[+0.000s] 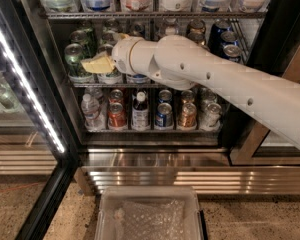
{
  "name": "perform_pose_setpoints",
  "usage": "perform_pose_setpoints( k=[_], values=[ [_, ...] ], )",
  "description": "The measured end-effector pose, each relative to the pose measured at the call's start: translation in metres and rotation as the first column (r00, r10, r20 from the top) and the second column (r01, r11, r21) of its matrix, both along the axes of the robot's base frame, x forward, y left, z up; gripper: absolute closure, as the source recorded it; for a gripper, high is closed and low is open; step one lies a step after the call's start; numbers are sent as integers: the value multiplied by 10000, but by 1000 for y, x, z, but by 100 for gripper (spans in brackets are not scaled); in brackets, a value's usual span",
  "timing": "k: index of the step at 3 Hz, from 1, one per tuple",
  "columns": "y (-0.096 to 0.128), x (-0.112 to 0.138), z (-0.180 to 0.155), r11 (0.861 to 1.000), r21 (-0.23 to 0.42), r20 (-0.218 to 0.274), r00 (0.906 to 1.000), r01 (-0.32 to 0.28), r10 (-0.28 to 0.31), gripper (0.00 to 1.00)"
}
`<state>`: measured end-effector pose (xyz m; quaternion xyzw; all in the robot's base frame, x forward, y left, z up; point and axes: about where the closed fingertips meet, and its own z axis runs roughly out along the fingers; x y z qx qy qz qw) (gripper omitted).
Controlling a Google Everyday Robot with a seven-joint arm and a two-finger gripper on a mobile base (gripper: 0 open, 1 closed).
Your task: Pick 7up can from middle shelf of fridge
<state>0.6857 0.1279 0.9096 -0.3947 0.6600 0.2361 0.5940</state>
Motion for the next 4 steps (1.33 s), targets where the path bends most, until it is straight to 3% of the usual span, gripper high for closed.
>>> perform_pose_setpoints(
  k=[2, 3, 4],
  values=[
    [2, 5, -3, 10000, 20, -277, 9996, 85, -84, 19],
    [-4, -1, -11, 9999, -53, -675, 9976, 147, -150, 20],
    [-10, -17, -44, 9985, -507, -1472, 9887, 193, -266, 24]
  ],
)
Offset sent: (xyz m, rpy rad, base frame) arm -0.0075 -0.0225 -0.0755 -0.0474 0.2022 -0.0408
